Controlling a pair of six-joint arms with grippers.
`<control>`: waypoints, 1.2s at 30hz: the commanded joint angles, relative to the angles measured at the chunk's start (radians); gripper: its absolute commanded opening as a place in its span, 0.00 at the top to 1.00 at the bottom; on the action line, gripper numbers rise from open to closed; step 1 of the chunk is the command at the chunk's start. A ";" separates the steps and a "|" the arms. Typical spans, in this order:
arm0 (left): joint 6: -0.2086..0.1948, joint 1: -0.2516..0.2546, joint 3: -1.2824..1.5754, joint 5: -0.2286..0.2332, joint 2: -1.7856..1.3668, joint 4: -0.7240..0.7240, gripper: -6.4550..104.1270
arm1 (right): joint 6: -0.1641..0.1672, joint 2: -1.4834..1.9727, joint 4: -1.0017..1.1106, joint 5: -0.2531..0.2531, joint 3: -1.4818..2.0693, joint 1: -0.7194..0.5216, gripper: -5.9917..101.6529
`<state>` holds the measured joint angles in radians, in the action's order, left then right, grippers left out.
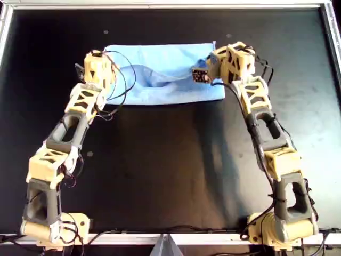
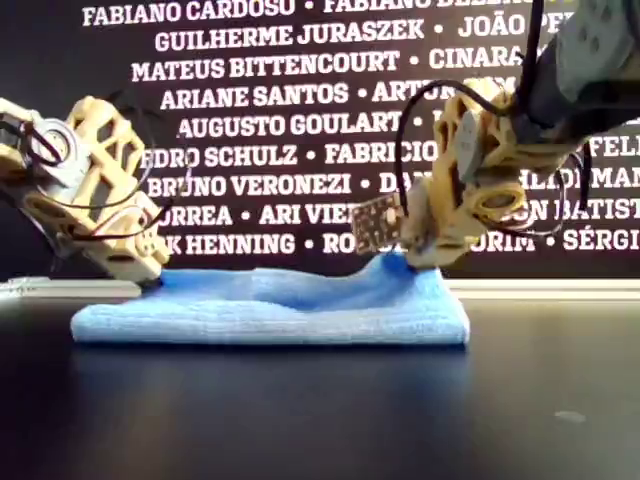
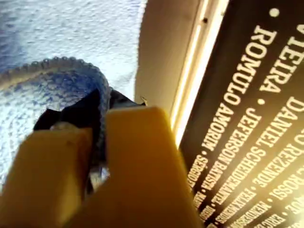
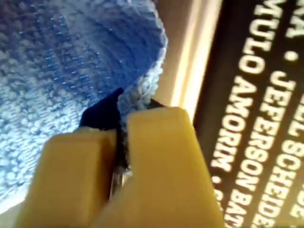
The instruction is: Fold a cloth
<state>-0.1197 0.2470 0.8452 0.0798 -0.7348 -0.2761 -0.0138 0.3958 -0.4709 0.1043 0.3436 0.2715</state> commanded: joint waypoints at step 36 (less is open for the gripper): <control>0.006 -0.057 -0.227 0.008 0.074 0.026 0.87 | -0.005 -0.189 0.169 -0.002 -0.334 -0.041 0.87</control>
<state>-0.1212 0.2117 0.6964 0.0844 -0.6167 -0.2761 -0.0123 0.1611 -0.3574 0.1043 0.0874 0.2470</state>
